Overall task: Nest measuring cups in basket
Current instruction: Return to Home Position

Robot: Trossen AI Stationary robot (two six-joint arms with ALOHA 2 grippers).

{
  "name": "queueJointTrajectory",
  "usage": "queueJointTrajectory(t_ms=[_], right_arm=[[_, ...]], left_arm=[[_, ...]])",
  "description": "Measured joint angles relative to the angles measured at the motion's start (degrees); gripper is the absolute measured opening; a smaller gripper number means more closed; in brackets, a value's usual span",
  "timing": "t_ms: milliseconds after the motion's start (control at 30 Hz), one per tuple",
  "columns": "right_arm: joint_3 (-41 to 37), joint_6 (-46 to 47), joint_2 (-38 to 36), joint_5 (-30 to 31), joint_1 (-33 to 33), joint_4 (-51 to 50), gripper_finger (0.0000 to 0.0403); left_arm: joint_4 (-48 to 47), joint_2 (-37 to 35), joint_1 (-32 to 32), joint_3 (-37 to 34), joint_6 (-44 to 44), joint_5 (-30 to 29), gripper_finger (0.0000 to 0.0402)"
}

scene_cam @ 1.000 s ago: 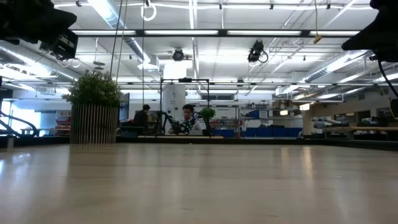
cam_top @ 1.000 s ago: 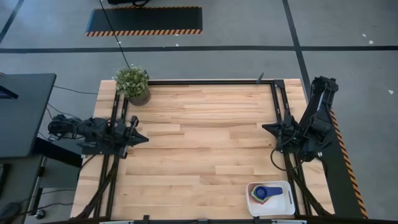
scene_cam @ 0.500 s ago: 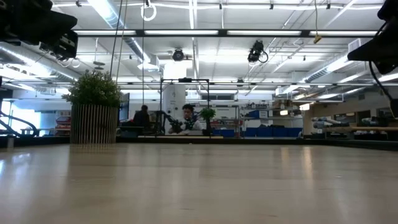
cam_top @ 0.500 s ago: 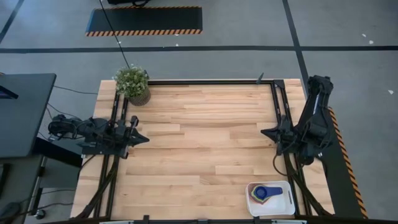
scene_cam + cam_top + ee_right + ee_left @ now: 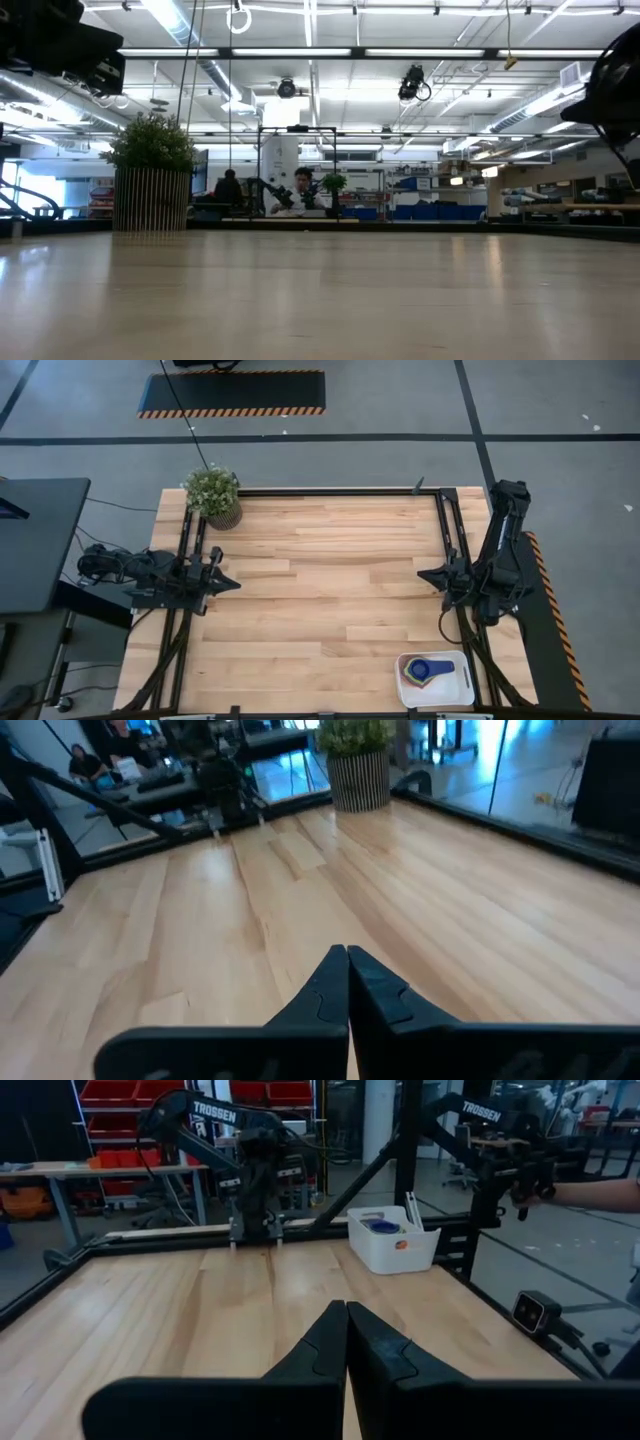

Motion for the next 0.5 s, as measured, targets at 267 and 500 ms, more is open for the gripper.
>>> queueJointTrajectory(t_ms=[267, 500], right_arm=[[-0.3, -0.9, 0.0, 1.2, 2.4, 0.2, 0.0000], [-0.3, -10.9, 0.0, -2.8, 3.4, 4.5, 0.0003]], left_arm=[[-2.1, 0.0, 0.0, 0.0, 1.1, 0.0, 0.0013], [-4.8, 0.0, 0.0, 0.0, 2.9, -0.2, 0.0013]])
